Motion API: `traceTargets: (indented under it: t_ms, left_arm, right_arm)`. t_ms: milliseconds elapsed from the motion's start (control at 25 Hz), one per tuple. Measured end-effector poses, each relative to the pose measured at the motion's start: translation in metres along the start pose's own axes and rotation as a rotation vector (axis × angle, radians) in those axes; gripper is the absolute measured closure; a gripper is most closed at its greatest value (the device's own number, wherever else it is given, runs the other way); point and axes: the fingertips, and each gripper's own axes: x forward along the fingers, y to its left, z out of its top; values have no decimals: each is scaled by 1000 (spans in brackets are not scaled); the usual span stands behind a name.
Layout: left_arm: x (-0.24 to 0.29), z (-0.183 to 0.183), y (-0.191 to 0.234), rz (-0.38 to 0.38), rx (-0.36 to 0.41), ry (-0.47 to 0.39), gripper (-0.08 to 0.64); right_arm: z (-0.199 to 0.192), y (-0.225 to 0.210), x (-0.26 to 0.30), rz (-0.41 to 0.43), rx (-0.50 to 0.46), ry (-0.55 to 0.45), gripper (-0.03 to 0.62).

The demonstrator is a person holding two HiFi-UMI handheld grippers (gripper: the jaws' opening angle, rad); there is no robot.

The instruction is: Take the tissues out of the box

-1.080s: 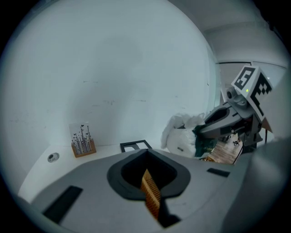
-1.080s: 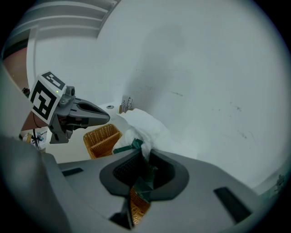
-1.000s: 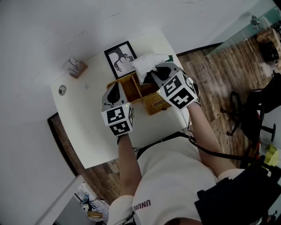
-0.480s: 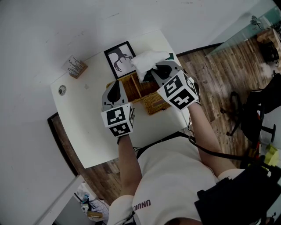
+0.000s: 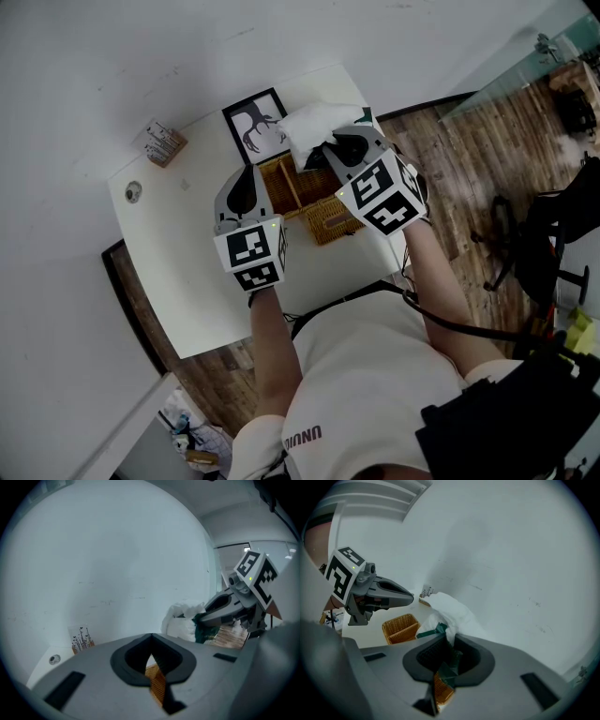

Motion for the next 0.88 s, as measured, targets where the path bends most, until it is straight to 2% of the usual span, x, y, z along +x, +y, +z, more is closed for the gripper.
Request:
traceTargets:
  t_ms: [200, 880]
  left_arm:
    - [1, 7, -3, -4, 30, 4, 548]
    - [-1, 14, -4, -6, 26, -17, 548]
  right_arm:
    - [8, -4, -4, -19, -16, -24, 535]
    - [23, -10, -16, -63, -34, -71, 535]
